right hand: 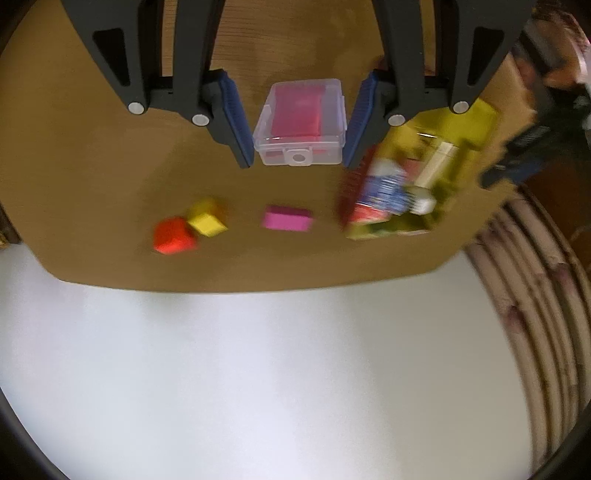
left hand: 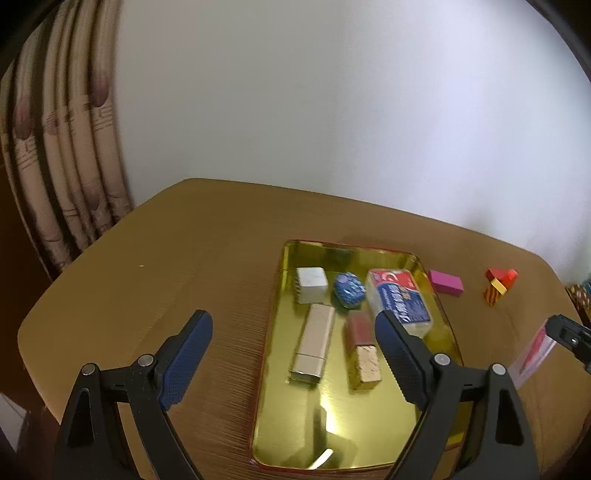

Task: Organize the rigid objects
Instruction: 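Carry the clear red-filled box into the tray and open the right gripper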

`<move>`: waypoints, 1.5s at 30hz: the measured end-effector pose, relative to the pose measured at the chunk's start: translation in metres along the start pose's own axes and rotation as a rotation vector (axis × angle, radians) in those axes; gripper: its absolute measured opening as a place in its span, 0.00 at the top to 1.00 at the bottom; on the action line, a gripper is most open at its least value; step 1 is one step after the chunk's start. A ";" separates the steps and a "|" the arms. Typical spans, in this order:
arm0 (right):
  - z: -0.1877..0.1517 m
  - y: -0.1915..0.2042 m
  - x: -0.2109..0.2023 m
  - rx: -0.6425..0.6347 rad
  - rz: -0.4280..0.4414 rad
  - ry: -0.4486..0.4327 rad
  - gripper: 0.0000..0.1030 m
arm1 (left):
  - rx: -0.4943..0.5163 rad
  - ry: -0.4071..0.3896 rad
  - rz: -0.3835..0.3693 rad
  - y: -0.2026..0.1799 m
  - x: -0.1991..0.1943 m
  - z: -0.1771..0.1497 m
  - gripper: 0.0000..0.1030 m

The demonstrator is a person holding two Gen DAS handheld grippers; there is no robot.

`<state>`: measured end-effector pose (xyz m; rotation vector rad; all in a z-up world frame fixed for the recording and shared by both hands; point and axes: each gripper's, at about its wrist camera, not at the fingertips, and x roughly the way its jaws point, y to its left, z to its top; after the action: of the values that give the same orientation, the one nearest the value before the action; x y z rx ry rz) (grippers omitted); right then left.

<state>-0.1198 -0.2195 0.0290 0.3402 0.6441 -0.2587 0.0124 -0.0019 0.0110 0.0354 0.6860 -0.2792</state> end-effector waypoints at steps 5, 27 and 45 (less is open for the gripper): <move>0.011 0.043 0.000 -0.039 0.110 -0.003 0.50 | -0.041 -0.005 0.042 0.014 0.001 0.004 0.15; 0.006 0.105 0.096 -0.169 0.058 0.240 0.47 | -0.064 -0.020 0.058 0.021 0.000 0.005 0.15; 0.016 0.048 0.054 -0.039 -0.045 0.099 0.41 | -0.033 0.019 -0.047 0.006 0.004 0.000 0.15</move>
<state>-0.0538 -0.1884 0.0183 0.3026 0.7544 -0.2735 0.0174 0.0026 0.0082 -0.0095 0.7107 -0.3133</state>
